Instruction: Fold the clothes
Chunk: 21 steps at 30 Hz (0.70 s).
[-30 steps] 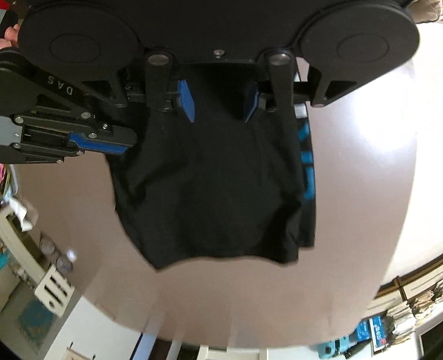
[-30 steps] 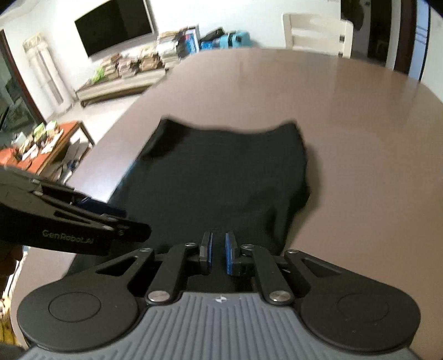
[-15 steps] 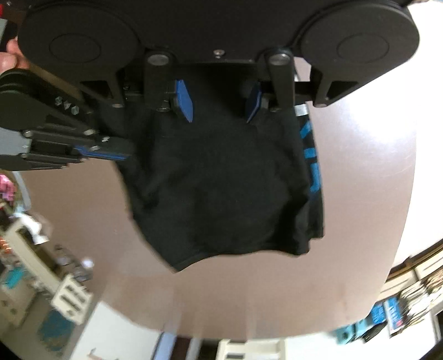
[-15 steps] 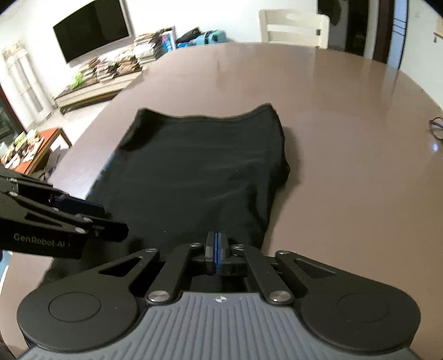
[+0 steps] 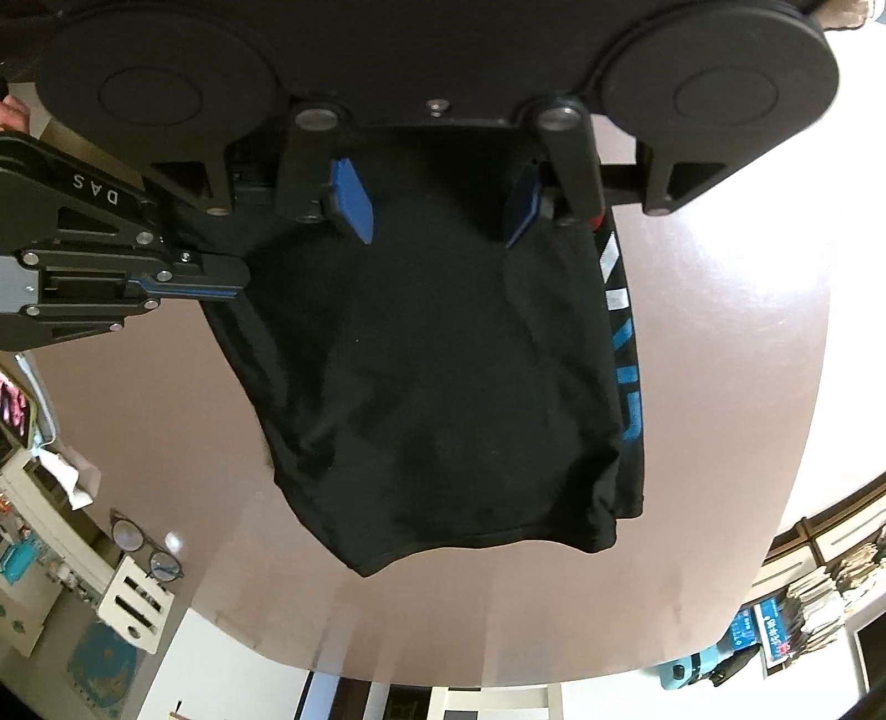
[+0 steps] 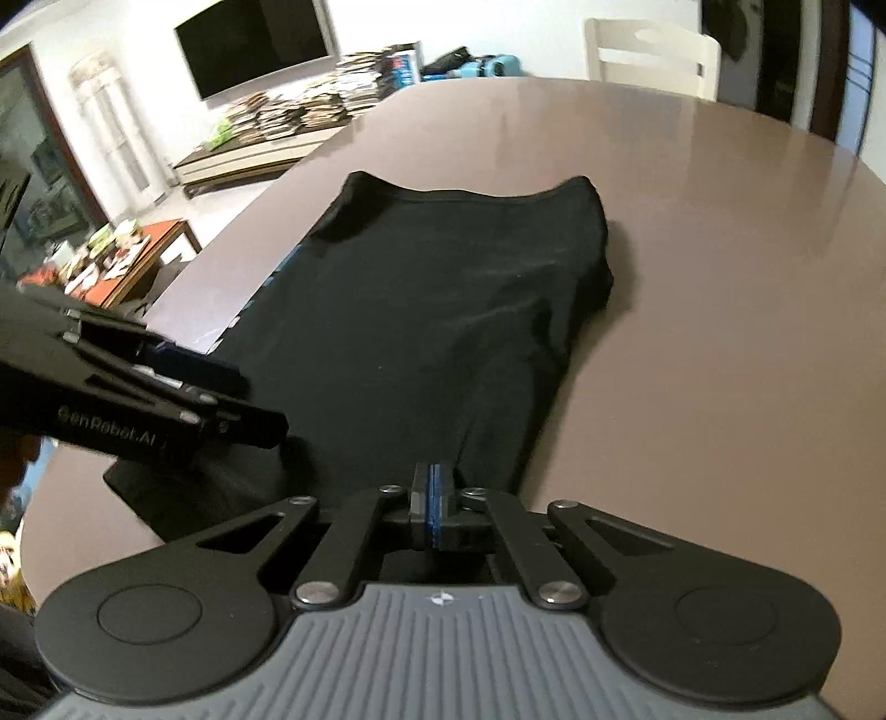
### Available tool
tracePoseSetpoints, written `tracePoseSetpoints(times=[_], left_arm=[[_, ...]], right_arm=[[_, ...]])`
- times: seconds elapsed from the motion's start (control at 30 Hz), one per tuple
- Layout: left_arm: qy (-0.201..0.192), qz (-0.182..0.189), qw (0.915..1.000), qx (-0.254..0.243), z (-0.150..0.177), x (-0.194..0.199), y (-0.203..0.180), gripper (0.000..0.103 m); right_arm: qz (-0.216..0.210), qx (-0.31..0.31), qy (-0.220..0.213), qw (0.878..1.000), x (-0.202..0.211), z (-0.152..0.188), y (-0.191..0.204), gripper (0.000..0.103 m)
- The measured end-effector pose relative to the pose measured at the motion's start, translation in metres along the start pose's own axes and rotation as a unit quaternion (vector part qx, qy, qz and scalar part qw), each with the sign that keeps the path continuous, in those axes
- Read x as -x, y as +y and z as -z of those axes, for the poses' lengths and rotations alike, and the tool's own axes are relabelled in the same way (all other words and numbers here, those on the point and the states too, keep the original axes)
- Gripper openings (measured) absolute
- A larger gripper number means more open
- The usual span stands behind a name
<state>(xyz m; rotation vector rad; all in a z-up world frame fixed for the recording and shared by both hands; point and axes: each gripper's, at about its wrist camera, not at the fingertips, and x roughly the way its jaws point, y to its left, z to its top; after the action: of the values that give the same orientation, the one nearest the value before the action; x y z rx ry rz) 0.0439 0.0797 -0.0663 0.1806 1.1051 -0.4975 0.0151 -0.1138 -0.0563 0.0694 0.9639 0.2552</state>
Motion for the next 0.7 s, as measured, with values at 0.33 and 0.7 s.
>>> tracePoseSetpoints(times=[0.33,0.7], left_arm=[[0.016,0.011,0.9997,-0.016,0.02,0.007,-0.022,0.053],[0.017,0.014,0.9997,0.007,0.018,0.013,-0.016,0.053]], right_arm=[[-0.05,0.068,0.024,0.996,0.016,0.011,0.017,0.005],[-0.073,0.038,0.015,0.996,0.025,0.014,0.0,0.001]])
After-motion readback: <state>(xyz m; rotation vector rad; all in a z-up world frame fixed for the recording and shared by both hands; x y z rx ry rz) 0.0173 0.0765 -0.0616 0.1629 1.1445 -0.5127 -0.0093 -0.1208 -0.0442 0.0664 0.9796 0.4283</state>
